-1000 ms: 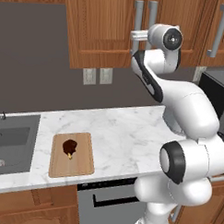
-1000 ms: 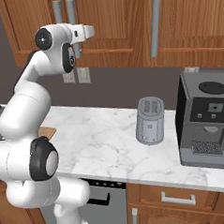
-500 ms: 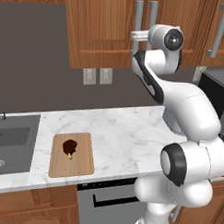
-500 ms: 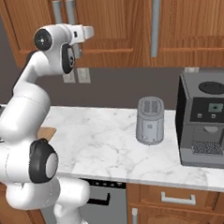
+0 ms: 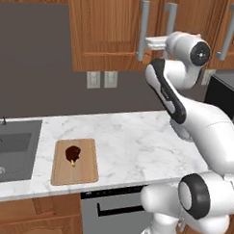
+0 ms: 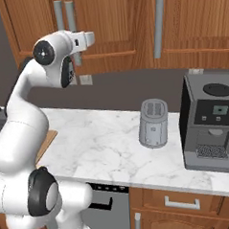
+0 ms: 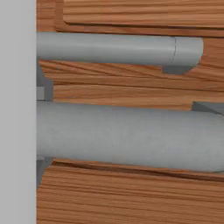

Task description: Open the cabinet, retrieve the rolling pin, and place it next to the meat on the cutting board to prepare for tenderizing.

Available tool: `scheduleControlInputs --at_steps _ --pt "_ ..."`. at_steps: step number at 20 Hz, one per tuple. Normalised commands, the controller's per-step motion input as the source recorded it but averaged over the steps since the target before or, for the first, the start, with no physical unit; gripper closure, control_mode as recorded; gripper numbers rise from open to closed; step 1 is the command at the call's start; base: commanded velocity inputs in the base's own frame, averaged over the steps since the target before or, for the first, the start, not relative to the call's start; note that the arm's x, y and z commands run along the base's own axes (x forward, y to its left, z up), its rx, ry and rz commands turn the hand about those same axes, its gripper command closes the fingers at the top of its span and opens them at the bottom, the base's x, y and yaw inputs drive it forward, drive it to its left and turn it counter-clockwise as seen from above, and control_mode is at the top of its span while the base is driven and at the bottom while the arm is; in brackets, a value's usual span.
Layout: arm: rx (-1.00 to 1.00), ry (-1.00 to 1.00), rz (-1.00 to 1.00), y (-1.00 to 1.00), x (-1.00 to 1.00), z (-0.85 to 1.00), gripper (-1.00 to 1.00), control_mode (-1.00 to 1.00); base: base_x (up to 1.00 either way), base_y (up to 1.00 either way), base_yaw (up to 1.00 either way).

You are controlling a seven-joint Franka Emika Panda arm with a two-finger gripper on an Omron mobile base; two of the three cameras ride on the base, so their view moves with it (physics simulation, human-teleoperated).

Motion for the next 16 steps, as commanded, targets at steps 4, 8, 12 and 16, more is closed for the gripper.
scheduleControlInputs --at_steps 4,8,12,16 --pt "0.02 0.00 0.14 -0.18 -0.74 -0.01 1.00 -1.00 0.00 0.00 0.00" --pt "0.03 0.00 0.19 -0.25 -0.69 -0.04 1.00 -1.00 0.00 0.00 0.00" --pt "0.04 0.00 0.23 -0.30 -0.69 -0.07 1.00 -1.00 0.00 0.00 0.00" --pt "0.03 0.00 0.20 -0.29 -0.54 -0.09 1.00 -1.00 0.00 0.00 0.00"
